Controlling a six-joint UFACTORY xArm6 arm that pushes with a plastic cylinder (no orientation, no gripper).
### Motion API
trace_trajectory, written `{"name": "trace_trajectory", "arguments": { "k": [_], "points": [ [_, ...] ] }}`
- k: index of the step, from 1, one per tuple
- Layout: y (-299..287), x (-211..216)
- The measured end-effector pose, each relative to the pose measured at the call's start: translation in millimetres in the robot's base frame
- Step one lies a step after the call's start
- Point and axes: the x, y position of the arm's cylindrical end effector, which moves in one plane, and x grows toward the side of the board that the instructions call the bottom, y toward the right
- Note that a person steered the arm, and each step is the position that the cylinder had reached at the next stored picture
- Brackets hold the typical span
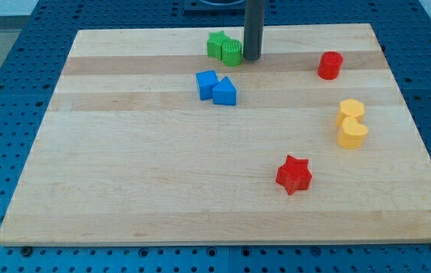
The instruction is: Point the arm to the top right of red circle
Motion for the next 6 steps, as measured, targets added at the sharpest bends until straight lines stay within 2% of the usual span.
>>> {"name": "trace_trajectory", "arguments": {
  "k": [2,3,4,5,6],
  "points": [
    [122.7,-15.0],
    [115.3,0.9],
    [70.0,28.9],
    [51.8,39.0],
    [59.6,14.8]
  ]
}}
